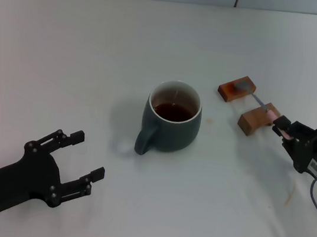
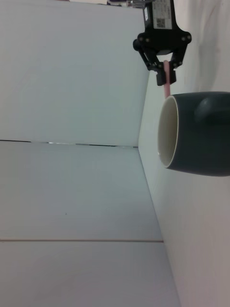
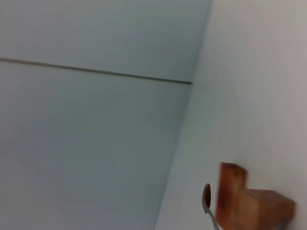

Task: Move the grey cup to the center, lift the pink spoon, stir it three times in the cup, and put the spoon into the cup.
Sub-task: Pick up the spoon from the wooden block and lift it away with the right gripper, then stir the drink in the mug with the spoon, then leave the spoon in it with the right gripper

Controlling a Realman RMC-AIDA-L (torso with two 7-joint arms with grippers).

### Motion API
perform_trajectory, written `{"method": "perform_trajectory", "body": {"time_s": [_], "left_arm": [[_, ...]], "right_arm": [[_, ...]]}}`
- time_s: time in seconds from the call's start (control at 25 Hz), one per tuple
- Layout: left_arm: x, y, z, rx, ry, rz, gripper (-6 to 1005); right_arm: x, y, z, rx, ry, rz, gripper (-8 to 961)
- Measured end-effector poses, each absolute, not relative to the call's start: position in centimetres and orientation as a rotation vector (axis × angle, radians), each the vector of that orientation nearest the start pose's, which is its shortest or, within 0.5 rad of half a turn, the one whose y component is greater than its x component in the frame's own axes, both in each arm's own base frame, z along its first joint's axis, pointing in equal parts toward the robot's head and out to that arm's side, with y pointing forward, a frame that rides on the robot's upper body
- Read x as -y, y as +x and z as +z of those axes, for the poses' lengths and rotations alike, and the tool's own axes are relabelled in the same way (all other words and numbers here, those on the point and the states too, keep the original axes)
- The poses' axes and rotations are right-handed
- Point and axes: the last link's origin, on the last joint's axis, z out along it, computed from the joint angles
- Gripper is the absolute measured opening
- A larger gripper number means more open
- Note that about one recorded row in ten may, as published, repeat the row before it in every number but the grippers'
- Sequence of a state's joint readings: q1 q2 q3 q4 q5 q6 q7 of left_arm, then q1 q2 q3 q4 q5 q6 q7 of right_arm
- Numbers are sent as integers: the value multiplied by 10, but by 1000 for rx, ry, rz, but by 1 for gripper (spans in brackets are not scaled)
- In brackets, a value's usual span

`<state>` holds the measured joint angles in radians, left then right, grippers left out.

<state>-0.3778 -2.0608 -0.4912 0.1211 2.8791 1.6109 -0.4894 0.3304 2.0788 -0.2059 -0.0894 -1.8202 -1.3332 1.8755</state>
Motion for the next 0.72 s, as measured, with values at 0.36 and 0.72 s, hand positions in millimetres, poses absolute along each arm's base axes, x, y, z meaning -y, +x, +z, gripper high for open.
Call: {"method": "perform_trajectory", "body": {"time_s": [0.36,0.72], "left_arm": [[-218,-324,-56,388,-2458,-870,813],[-218,-324,-56,378,-2470,-855,813]], "right_arm": [[-264,330,-28,-1563,-1655,1469,116],[-277,301,33,-919,-1877,1574,116]]}}
